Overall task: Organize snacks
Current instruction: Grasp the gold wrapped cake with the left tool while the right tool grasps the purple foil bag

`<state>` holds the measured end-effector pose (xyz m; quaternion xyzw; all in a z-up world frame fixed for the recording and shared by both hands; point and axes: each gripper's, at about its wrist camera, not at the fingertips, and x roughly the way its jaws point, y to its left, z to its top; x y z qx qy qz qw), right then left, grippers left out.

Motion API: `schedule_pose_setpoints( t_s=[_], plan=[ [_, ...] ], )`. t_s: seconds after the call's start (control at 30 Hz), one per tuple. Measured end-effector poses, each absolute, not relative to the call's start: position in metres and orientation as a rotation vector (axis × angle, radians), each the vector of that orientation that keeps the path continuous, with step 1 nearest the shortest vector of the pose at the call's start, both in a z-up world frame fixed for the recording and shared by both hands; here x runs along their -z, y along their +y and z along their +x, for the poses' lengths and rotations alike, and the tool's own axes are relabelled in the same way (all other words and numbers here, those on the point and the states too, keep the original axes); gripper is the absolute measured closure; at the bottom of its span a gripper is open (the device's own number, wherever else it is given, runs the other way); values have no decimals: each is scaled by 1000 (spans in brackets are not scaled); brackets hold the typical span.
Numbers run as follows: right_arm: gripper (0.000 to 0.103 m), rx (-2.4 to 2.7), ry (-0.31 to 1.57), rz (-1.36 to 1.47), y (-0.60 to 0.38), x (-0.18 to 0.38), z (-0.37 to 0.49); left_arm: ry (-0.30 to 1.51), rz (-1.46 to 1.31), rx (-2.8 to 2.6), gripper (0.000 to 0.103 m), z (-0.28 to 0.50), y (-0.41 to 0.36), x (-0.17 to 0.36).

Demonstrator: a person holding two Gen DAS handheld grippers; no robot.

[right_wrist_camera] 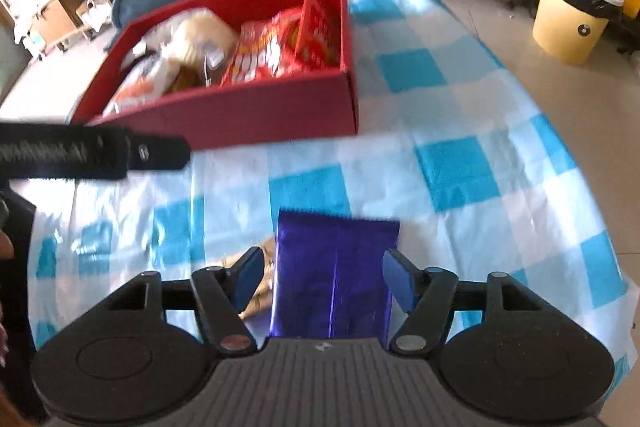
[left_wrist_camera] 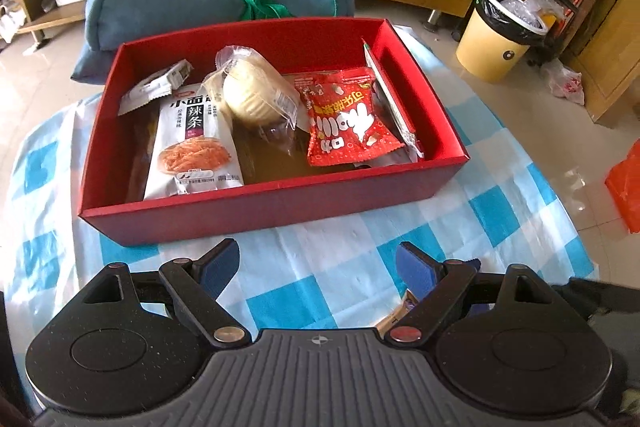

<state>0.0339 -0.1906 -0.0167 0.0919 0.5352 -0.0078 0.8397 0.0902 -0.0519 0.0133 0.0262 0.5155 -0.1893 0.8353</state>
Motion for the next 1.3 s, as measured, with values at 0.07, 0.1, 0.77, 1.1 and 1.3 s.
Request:
schedule_pose_setpoints(
  t_s=[0.07, 0.1, 0.77, 1.1, 1.3],
  plan=[
    [42, 16, 1151, 186, -189, 22, 31, 1089, 53, 406, 14, 89, -52, -15],
    [42, 20, 1158, 181, -188, 24, 31, 1088, 52, 408, 14, 88, -51, -15],
    [38, 11, 1190, 125, -195, 30, 6, 1153, 154, 524, 13, 71, -68, 7],
    [38, 139, 1135, 217, -240, 17, -5, 1195, 358, 659, 14, 49, -107, 45],
    [38, 142, 1123, 245, -245, 14, -3, 1173, 443, 632, 22, 41, -119, 53]
  ],
)
